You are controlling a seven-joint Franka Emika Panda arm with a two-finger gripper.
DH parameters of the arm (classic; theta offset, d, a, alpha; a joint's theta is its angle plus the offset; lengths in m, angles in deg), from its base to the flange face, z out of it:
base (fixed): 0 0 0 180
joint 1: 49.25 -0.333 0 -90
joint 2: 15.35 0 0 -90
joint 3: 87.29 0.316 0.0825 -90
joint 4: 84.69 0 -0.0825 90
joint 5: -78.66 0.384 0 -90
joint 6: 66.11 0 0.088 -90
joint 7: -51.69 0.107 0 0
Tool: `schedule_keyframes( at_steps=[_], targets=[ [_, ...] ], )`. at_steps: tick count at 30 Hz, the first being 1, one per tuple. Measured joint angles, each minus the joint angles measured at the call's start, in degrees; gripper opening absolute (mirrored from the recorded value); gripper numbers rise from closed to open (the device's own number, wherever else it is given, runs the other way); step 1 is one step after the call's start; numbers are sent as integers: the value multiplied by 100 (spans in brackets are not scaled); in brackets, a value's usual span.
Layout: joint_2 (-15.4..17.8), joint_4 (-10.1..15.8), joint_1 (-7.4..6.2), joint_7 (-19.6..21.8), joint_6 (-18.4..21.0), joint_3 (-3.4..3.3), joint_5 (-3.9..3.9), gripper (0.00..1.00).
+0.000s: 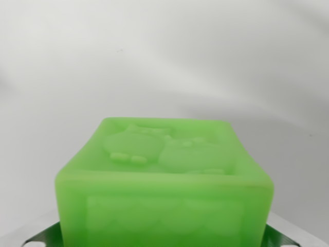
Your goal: Stack cube
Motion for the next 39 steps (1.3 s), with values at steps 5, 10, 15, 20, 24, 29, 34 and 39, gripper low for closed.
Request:
schedule_keyframes(
  at_steps=[5, 10, 15, 20, 24, 29, 34, 39],
  targets=[
    [190, 15, -9, 5, 165, -11, -9, 0],
    [336, 44, -40, 115, 268, -31, -11, 0],
    [362, 109, -123, 355, 268, -53, -11, 0],
    [451, 178, -197, 600, 274, -74, -11, 0],
    [516, 230, -252, 824, 283, -89, -11, 0],
    [589, 298, -321, 1078, 293, -103, -11, 0],
    [663, 354, -391, 1367, 305, -115, -11, 0],
    [742, 420, -456, 1616, 316, -127, -11, 0]
  ],
)
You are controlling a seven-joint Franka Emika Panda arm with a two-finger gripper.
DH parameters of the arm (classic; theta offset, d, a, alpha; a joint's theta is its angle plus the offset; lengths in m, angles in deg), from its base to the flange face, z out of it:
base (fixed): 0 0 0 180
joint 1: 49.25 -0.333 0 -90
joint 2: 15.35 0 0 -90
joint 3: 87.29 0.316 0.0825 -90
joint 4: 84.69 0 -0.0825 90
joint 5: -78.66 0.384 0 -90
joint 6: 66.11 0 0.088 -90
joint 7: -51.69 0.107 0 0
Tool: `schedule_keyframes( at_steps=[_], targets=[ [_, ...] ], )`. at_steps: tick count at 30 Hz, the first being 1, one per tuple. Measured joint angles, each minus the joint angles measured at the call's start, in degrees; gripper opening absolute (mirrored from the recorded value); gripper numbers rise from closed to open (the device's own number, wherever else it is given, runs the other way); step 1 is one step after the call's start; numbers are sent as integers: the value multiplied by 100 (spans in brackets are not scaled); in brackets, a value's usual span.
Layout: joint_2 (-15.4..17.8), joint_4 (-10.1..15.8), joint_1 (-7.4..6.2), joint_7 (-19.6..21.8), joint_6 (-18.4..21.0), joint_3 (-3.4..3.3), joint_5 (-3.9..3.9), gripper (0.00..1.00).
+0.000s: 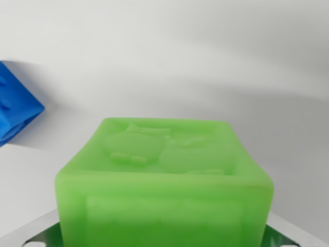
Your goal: Stack cube
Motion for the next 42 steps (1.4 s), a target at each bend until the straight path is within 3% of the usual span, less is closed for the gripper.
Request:
schedule_keyframes(
  at_steps=[42],
  targets=[
    [651, 455, -598, 2499, 197, -76, -38, 0]
  ],
)
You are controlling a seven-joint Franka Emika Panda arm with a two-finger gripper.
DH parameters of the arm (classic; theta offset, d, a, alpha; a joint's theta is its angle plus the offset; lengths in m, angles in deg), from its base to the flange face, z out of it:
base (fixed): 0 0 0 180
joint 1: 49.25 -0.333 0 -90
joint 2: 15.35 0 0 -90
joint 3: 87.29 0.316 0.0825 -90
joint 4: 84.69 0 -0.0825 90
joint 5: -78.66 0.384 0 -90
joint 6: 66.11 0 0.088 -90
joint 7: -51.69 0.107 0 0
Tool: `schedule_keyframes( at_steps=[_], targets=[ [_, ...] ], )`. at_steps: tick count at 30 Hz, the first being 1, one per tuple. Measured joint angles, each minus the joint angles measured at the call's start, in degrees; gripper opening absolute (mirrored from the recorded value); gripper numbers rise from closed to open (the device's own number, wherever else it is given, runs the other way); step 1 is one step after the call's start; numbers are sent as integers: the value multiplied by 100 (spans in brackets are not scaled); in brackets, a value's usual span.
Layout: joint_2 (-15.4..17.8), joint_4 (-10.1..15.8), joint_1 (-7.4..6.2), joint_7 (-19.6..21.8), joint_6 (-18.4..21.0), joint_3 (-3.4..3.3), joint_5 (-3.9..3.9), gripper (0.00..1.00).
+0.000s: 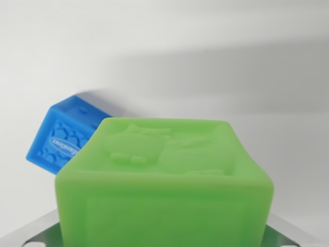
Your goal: Stack cube
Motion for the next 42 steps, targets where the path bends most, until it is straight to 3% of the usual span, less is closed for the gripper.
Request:
schedule_keyframes(
  at_steps=[42],
  targets=[
    [586, 301, -550, 2583, 275, 3, -92, 0]
  ],
)
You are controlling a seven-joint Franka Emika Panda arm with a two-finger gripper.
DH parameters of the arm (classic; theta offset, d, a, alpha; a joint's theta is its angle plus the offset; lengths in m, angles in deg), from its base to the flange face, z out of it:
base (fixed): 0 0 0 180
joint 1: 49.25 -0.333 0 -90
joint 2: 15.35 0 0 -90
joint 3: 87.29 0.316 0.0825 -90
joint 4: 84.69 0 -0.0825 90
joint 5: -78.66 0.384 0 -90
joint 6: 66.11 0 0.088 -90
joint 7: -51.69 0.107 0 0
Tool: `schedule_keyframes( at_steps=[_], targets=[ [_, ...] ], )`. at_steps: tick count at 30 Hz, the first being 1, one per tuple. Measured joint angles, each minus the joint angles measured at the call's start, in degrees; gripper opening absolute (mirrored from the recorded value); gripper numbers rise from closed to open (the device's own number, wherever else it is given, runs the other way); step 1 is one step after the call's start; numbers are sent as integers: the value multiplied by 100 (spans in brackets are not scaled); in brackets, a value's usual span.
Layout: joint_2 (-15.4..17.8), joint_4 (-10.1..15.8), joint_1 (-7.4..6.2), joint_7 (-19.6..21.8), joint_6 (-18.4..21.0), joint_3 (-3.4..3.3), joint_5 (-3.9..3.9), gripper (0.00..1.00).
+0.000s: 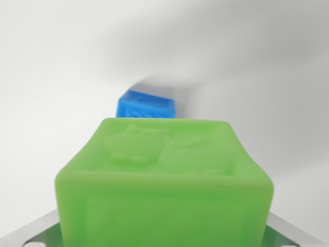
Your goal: Stack cube
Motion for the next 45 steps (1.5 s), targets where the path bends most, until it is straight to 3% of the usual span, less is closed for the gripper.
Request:
schedule_keyframes(
  at_steps=[26, 45],
  targets=[
    [282, 100, -299, 1396, 183, 25, -49, 0],
    [-391, 238, -304, 1386, -582, 28, 5, 0]
  ],
)
